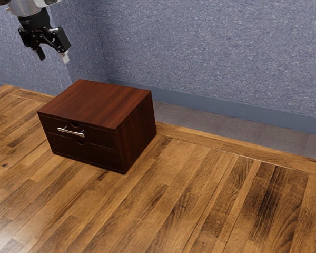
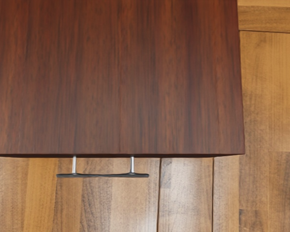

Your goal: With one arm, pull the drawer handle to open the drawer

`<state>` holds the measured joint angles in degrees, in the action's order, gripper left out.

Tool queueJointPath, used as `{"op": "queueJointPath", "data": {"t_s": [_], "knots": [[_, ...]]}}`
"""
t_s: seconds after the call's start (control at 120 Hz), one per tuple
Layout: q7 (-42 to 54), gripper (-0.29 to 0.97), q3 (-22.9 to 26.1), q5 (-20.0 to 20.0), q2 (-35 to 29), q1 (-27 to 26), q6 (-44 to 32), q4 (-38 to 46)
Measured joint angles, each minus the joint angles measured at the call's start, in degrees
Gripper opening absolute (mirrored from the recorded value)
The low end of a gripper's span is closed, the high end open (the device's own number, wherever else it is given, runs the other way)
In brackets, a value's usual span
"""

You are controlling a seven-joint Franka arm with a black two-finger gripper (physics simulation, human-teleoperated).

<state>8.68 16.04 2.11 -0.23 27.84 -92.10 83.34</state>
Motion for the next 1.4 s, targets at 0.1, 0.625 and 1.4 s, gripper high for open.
{"op": "queueJointPath", "data": {"t_s": [0.1, 0.625, 1.4], "knots": [[0.0, 0.68, 0.0, 0.2, 0.1, -0.1, 0.0, 0.0], [43.2, 0.68, 10.1, -0.6, -2.9, -8.8, 7.8, -13.3], [86.9, 0.58, -8.7, -1.0, -11.0, -5.8, -43.6, 42.9]]}}
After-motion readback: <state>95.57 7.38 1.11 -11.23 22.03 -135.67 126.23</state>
